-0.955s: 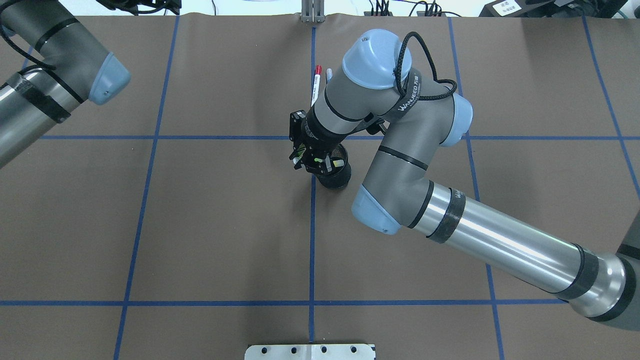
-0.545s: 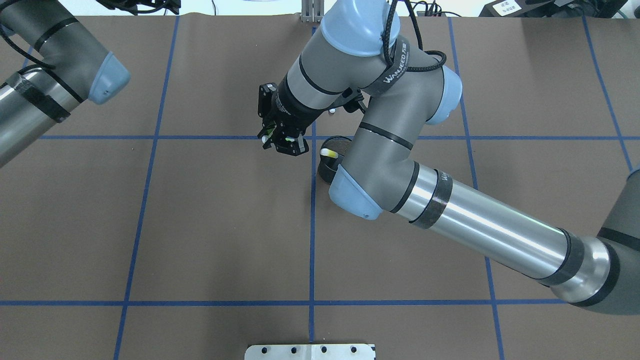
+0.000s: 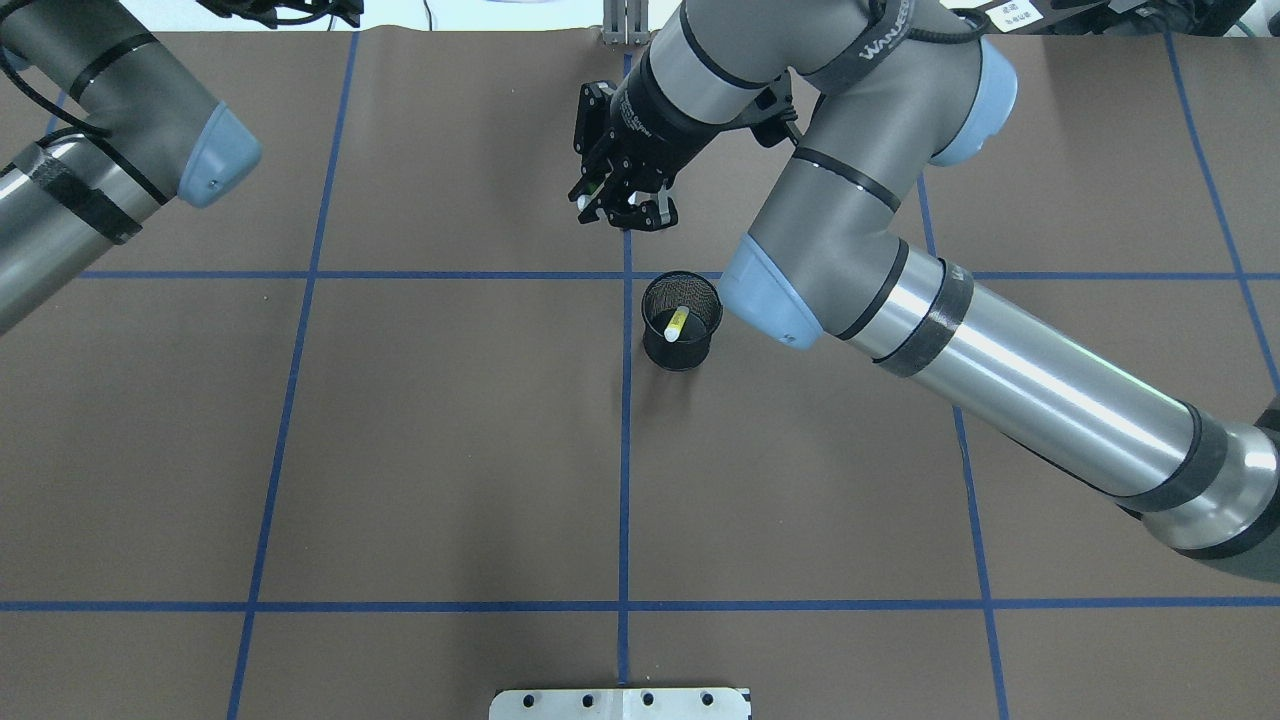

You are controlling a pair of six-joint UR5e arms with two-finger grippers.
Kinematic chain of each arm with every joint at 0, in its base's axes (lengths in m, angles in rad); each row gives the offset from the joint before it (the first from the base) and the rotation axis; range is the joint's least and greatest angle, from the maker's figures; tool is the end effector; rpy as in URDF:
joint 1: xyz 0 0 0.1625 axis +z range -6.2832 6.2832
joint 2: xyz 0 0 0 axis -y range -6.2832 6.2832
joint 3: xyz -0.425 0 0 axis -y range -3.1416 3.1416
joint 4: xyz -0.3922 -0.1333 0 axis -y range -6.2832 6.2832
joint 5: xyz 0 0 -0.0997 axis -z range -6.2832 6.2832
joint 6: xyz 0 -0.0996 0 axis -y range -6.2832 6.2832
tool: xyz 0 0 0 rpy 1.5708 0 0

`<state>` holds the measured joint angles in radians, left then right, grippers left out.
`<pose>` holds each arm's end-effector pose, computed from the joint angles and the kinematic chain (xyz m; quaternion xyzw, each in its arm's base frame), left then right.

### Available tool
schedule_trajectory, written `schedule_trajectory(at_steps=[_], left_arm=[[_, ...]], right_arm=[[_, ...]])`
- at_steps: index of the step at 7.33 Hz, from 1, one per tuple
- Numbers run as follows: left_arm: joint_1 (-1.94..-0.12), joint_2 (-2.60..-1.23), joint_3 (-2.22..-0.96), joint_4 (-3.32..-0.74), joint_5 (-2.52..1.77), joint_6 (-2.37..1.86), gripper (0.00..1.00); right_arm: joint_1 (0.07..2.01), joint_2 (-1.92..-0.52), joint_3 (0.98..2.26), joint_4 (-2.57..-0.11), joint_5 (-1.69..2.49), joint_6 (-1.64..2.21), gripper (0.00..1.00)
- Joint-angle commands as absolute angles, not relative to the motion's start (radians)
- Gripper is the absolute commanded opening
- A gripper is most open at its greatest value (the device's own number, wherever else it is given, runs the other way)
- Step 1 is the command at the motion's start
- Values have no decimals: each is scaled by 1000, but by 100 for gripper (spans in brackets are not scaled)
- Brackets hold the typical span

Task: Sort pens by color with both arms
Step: 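Lift the green marker out of the cup with the right gripper, then lower the green marker beside the red-capped marker and release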

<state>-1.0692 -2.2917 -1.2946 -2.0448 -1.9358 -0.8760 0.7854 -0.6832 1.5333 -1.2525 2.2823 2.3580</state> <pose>0.2841 -0.7213 0.2903 0.2332 0.4027 -0.0850 0.8810 -0.4445 -0.5410 0.0739 -0.2910 -0.5167 0.4177 0.6884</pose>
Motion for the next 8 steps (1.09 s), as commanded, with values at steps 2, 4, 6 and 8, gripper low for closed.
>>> schedule_trajectory(at_steps=[2,4,6,8], left_arm=[[-1071,-2290,-1295,-2043,-1936,-876,100],[-1078,-2289,-1295,-2043,-1936,-874,100],[-1085,-2272,-1289,-2045,-1936,-873,100],[-1085,-2267,-1289,-2045,-1934,-865,100]], right_arm=[[802,-646,1526,-1256,2169,2046,0],[772,-628,1516,-1258,1951,1712,0],[695,-611,1421,-1256,1786,1439,0],[672,-548,1254,-1249,1694,1307,0]])
